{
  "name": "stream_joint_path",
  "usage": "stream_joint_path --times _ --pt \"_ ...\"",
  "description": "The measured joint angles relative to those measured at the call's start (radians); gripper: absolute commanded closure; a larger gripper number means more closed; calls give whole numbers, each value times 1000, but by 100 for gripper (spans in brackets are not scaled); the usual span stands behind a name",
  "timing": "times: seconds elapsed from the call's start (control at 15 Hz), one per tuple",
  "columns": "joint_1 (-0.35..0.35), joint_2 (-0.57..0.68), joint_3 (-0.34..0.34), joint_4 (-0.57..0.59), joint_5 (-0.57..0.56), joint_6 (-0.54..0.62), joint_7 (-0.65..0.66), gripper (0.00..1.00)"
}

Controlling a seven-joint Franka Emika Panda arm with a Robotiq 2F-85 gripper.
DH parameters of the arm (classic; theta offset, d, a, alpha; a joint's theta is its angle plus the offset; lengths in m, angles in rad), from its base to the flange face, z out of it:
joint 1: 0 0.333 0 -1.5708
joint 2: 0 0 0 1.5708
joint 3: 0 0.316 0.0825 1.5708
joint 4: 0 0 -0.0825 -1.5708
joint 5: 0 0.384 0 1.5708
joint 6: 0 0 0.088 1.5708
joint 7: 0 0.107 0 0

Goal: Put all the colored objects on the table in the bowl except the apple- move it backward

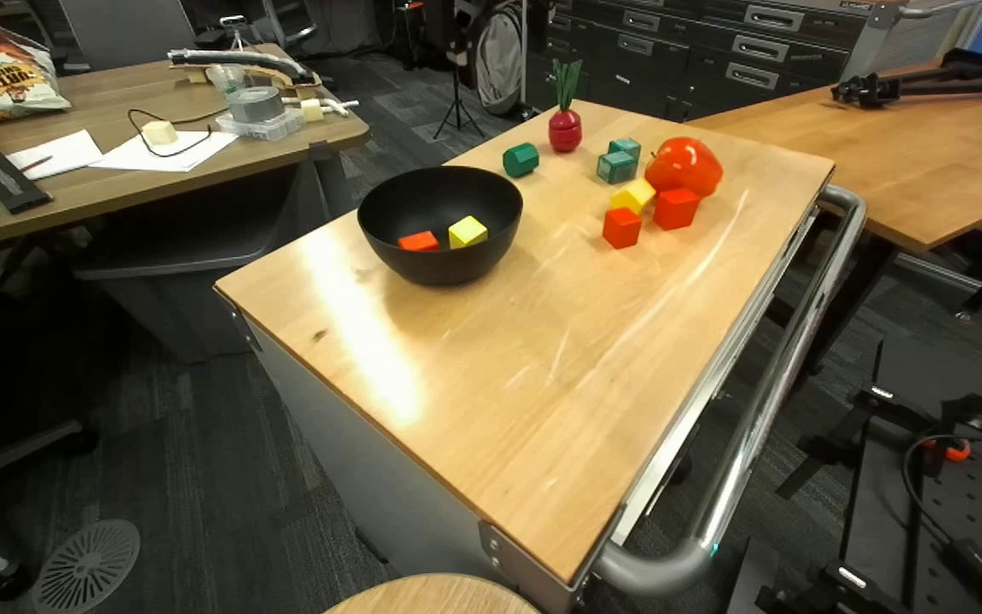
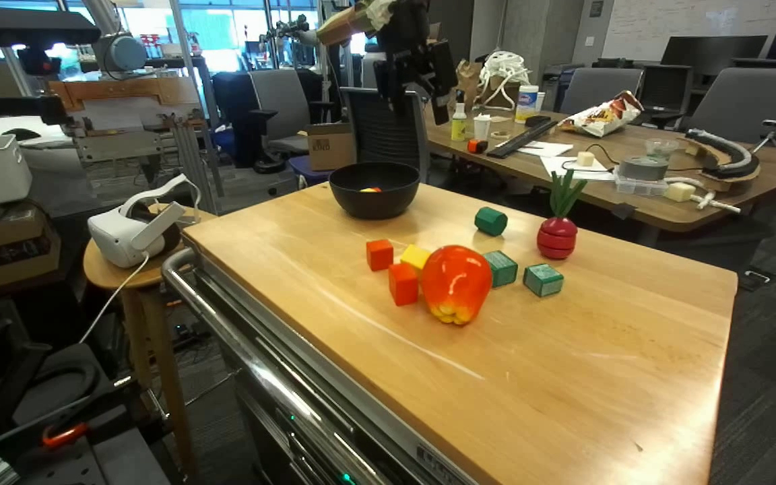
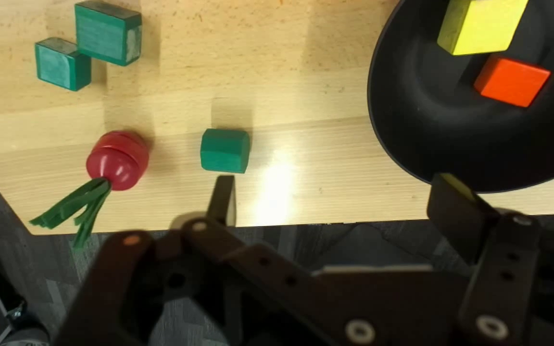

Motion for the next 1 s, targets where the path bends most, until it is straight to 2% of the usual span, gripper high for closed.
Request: stream_joint_path --times 0.8,1.0 --pt "0 7 1 1 9 -10 0 0" --pt "1 26 -5 23 15 -17 144 0"
